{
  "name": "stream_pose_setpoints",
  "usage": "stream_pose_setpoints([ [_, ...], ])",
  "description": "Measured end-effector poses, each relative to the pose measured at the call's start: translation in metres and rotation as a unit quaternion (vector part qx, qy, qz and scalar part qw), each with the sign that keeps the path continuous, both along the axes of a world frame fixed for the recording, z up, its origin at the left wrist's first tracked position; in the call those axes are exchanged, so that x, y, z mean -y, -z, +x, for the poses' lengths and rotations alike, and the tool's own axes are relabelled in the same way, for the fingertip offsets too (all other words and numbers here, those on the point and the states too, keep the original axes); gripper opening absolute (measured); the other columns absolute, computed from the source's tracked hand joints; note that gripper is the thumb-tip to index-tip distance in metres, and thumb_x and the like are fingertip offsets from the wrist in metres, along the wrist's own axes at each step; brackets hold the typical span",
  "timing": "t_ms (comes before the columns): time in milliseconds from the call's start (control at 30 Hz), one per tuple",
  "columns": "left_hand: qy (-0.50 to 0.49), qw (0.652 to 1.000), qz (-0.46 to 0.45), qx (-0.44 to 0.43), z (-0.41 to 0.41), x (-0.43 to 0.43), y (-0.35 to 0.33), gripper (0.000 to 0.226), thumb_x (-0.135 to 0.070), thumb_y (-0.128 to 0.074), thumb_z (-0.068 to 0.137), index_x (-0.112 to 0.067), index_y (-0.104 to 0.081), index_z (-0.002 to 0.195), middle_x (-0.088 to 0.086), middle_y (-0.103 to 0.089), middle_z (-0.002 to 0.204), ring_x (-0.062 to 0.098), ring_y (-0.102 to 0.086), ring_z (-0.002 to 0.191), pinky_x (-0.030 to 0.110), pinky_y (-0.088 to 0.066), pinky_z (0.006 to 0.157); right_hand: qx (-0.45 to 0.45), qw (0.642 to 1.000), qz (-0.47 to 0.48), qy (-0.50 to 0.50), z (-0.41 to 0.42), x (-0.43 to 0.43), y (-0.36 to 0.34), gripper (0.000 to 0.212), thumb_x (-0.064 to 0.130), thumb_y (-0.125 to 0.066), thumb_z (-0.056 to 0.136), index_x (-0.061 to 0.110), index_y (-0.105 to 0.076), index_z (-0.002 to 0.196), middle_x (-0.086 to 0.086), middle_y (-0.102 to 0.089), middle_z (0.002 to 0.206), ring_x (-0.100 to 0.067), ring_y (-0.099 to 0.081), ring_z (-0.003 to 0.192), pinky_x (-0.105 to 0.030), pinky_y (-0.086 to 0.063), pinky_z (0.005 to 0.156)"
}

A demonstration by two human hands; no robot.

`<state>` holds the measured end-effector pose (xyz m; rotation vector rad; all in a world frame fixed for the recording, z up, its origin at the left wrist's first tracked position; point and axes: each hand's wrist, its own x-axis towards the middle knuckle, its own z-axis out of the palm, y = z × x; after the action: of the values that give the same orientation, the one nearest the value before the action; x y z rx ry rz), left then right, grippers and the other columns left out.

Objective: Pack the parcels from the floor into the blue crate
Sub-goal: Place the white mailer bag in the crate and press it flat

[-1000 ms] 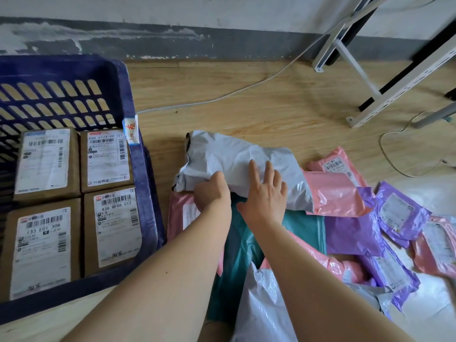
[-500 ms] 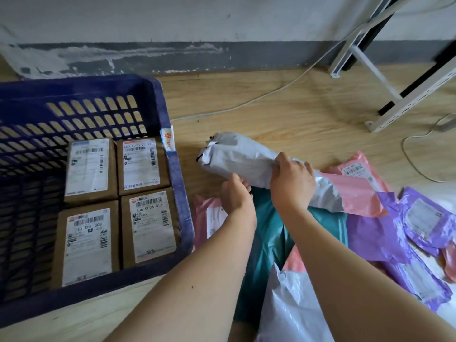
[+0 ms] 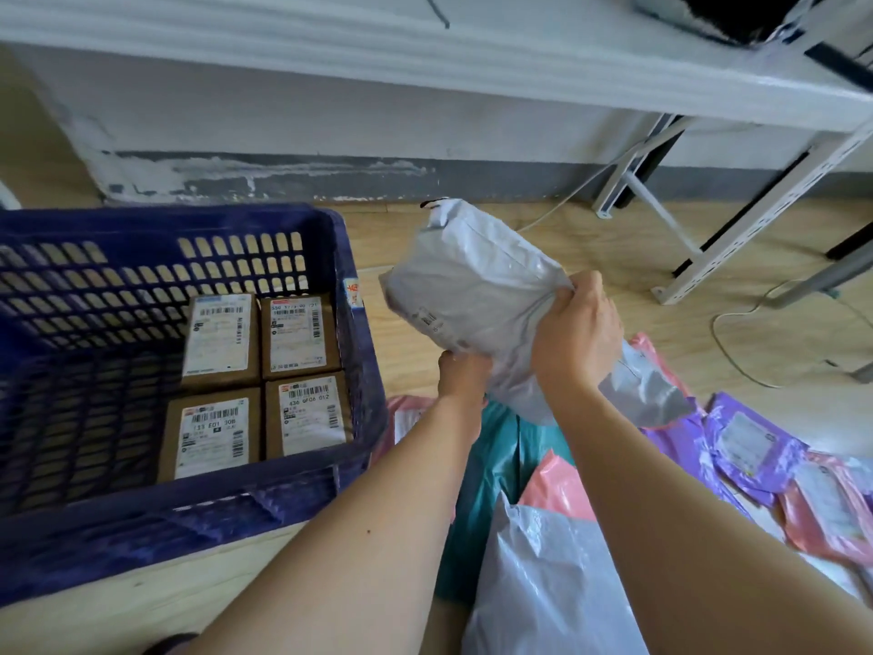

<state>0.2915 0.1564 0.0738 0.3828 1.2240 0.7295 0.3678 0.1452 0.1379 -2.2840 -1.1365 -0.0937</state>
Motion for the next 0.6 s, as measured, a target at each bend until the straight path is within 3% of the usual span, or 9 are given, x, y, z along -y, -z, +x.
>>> stream_pose_setpoints([
  [100, 0.033, 0.998, 0.052, -0.001, -0.007, 0.011, -0.025, 0.047, -0.003, -0.045, 0.090, -0.011, -0.041, 0.137, 0.001, -0.048, 0.104, 0.010, -0.044, 0.071, 0.028, -0.042, 0.069, -0.017, 0.999, 0.028, 0.012, -0.006, 0.016, -0.037, 0.016, 0.010, -0.035, 0.096, 0.005, -0.050, 0.102, -0.016, -0.062, 0.103, -0.034, -0.052, 0.102, -0.038, -0.035, 0.085],
  [200, 0.037, 0.996, 0.082, 0.018, -0.015, 0.020, -0.055, 0.046, -0.008, -0.047, 0.091, -0.021, -0.041, 0.135, -0.002, -0.051, 0.109, 0.015, -0.046, 0.096, 0.031, -0.040, 0.082, -0.014, 0.998, 0.055, 0.016, -0.011, 0.031, -0.071, 0.015, 0.010, -0.036, 0.095, 0.005, -0.049, 0.100, -0.015, -0.062, 0.101, -0.034, -0.052, 0.101, -0.038, -0.035, 0.088],
  [367, 0.086, 0.985, 0.146, 0.006, -0.047, 0.018, -0.099, 0.042, -0.007, -0.045, 0.091, -0.023, -0.045, 0.130, -0.003, -0.051, 0.124, 0.016, -0.043, 0.111, 0.034, -0.040, 0.092, -0.042, 0.994, 0.099, 0.037, -0.026, 0.053, -0.111, 0.018, 0.011, -0.034, 0.096, 0.006, -0.050, 0.103, -0.014, -0.063, 0.106, -0.033, -0.053, 0.105, -0.038, -0.037, 0.089],
  [433, 0.100, 0.977, 0.189, -0.009, -0.067, 0.016, -0.118, 0.032, -0.009, -0.046, 0.093, -0.024, -0.046, 0.121, -0.004, -0.049, 0.122, 0.017, -0.041, 0.113, 0.036, -0.039, 0.096, -0.077, 0.989, 0.123, 0.041, -0.033, 0.058, -0.126, 0.019, 0.011, -0.034, 0.096, 0.005, -0.050, 0.103, -0.014, -0.063, 0.106, -0.034, -0.053, 0.103, -0.039, -0.038, 0.087],
  [600, 0.089, 0.970, 0.224, -0.040, -0.121, 0.017, -0.153, 0.039, -0.011, -0.044, 0.093, -0.019, -0.048, 0.130, -0.001, -0.050, 0.119, 0.017, -0.043, 0.114, 0.035, -0.035, 0.092, -0.207, 0.966, 0.150, 0.045, -0.066, 0.063, -0.150, 0.023, 0.011, -0.032, 0.095, 0.007, -0.052, 0.106, -0.007, -0.057, 0.096, -0.032, -0.053, 0.096, -0.036, -0.038, 0.078],
])
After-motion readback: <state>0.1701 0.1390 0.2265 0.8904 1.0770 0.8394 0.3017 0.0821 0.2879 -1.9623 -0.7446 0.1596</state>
